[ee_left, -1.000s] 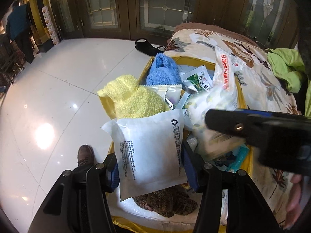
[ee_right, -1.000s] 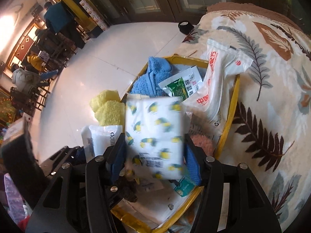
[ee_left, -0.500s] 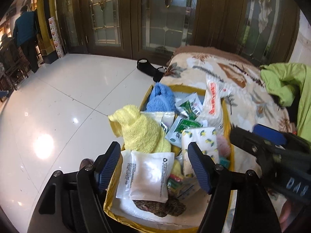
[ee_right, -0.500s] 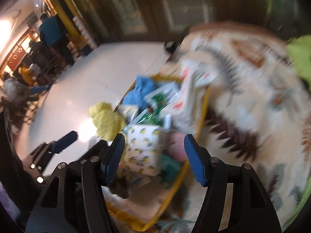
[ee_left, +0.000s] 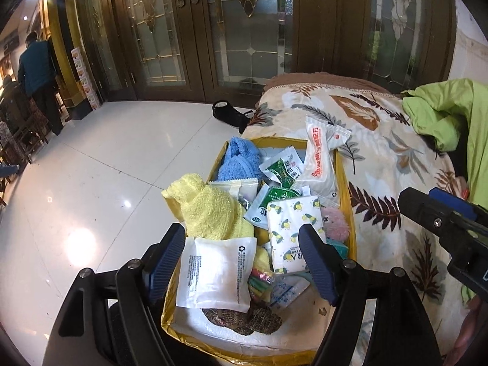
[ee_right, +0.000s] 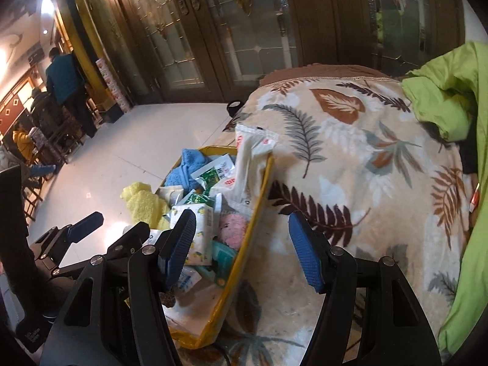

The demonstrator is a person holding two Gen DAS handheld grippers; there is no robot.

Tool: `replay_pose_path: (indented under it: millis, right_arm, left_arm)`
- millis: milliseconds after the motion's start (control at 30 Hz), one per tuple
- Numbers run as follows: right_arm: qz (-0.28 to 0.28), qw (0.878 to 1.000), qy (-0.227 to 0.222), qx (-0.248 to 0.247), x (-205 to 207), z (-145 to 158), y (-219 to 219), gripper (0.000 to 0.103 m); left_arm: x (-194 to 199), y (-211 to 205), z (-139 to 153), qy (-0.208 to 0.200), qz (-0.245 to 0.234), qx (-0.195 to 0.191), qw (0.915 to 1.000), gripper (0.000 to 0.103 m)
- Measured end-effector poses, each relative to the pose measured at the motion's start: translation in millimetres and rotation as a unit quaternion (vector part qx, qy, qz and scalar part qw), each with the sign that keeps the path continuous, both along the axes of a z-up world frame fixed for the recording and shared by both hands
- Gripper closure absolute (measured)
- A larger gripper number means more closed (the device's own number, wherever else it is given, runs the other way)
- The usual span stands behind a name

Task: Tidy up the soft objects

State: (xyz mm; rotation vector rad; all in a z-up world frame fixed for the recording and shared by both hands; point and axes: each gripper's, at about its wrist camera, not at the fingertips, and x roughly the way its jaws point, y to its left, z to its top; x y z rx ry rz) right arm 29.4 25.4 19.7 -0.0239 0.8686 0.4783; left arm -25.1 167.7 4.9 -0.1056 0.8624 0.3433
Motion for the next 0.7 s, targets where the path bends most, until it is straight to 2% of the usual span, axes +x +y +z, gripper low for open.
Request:
replay_pose_path:
  millis: [200, 233, 400, 700]
  right_arm:
    - [-0.006, 1.0, 0.015, -0.008, -1, -8, -5, 0.039]
    - [-0.005, 1.0, 0.017, -0.009, -1, -10, -5, 0.039]
    - [-0.002, 1.0, 0.024, -0.012, -2, -14, -6, 0.039]
    - [0.001, 0.999, 0.034, -0.02, -2, -19, -3, 0.039]
  left_arm:
    - [-2, -2, 2, 0.0, -0.006, 0.002, 1.0, 0.026]
    - [-1, -3, 2, 0.001, -0.007, 0.002, 1.0, 0.022]
    - [0, -7, 2, 0.01, -0.008, 0.034, 0.9994, 0.022]
    - [-1, -1, 4, -0.004, -0.026, 0.002, 0.9996, 0.022]
